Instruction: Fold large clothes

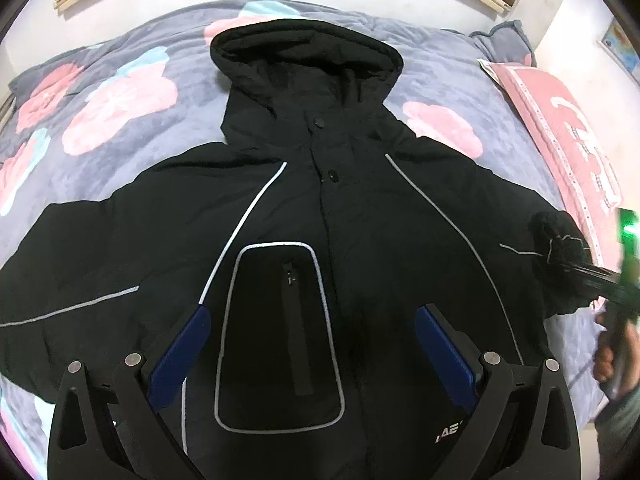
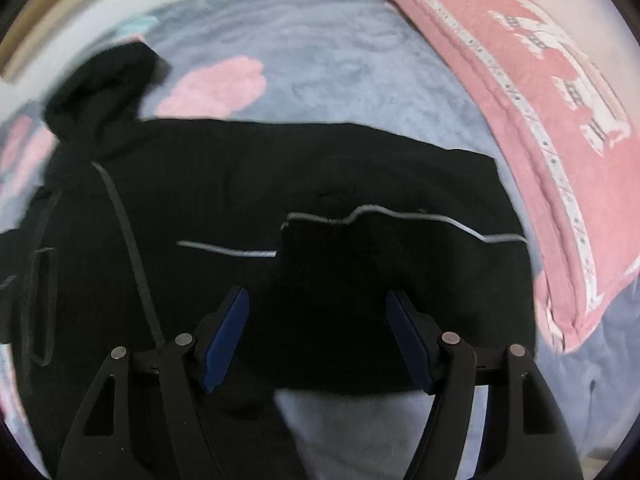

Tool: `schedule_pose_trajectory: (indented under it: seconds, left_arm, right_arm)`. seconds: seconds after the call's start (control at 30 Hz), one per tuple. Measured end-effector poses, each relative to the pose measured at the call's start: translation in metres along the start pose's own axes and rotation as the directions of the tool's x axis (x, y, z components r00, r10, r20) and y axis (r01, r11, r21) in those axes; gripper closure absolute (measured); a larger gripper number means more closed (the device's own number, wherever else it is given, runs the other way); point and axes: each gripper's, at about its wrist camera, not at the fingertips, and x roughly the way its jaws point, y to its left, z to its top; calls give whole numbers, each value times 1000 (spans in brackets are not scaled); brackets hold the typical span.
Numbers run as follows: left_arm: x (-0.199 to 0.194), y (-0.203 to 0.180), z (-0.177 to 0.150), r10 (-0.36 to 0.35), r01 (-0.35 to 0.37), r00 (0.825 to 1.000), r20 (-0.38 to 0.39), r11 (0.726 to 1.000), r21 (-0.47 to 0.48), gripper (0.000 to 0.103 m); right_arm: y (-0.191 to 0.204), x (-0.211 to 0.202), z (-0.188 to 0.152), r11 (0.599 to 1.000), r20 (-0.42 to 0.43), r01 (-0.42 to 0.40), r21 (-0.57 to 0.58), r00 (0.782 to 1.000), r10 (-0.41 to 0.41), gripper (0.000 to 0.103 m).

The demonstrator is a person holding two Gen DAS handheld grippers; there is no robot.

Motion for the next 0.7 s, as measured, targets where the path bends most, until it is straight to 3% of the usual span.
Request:
schedule_pose_trajectory:
  seconds: [0.07, 0.13, 0.23, 0.33, 0.5, 0.7]
  left_arm:
    - [-1, 1, -1, 6, -6, 1000, 0, 1000, 5, 1]
    - [-1, 4, -3, 14, -14, 1000, -3, 1000, 5, 1]
    - [-2, 14, -5, 30, -30, 1000, -4, 999, -13, 1]
    - [-7, 28, -7, 43, -42, 999, 6, 998, -42, 1]
    - [-30, 56, -8, 61, -56, 997, 49, 994, -98, 1]
    - [-60, 99, -25, 132, -117, 987, 88, 981, -157, 1]
  right_arm:
    - [-3, 18, 5, 998, -43, 58, 18, 997, -58, 48]
    - [-7, 23, 7, 997, -53, 58, 45, 997, -56, 62]
    - [-5, 6, 10, 996, -36, 58, 66, 998, -56, 70]
    - [22, -26, 14, 999, 11, 44, 30, 999, -45, 70]
    - [136, -81, 17, 977, 70, -162, -142, 982, 173, 71]
    - [267, -107, 13, 870, 18, -338, -359, 929, 368, 71]
